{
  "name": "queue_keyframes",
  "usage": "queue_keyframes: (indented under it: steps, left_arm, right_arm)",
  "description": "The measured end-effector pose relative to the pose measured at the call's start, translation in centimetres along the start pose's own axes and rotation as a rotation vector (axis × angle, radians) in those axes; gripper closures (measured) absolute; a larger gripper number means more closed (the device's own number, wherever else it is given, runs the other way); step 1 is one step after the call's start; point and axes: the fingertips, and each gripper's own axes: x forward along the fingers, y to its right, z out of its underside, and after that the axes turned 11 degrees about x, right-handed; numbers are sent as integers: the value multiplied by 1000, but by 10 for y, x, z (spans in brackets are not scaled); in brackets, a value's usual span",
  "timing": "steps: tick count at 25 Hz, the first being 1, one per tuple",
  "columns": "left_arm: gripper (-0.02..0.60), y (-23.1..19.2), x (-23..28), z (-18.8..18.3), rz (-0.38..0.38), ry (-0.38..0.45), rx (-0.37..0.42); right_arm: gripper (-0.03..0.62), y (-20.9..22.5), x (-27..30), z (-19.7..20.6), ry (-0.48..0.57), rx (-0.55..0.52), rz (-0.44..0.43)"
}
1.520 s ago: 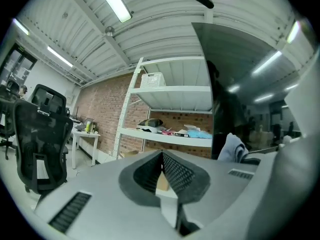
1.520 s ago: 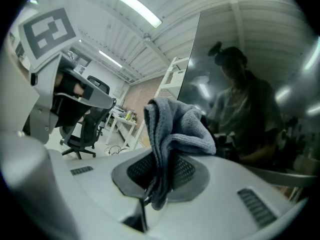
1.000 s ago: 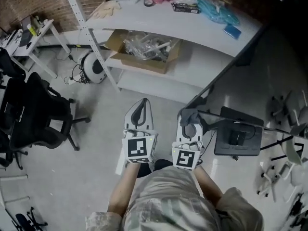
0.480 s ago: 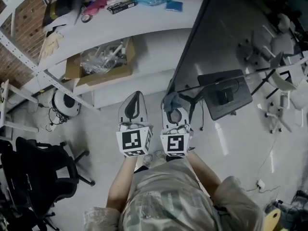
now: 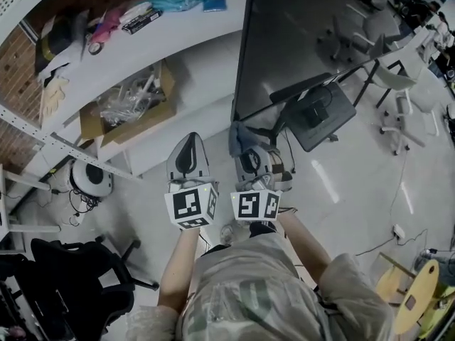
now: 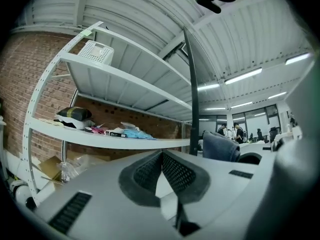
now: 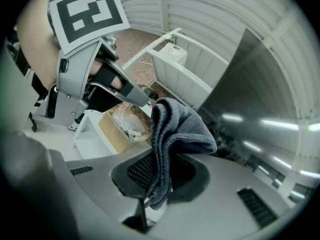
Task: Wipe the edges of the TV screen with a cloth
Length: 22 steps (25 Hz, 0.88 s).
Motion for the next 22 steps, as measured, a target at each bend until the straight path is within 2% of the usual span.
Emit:
queue_keyframes:
  steps: [4,8,16,22]
  left_arm:
    - [568,-8,-12,-1,-6,7,-18]
    - [568,-15,-20,1,-14,7,-30]
    - [568,-23,-21,-12,-18,44,-31]
    - [568,-28,-15,-35,-11,82,7]
  right_arm:
    - [545,-16,5,2,-70,-125,-23]
    - [545,-16,16,7,-124,-172,-1]
    - [545,-1,24,-7,-119,-198,46]
    - [545,17,23,-34,-92,-198,69]
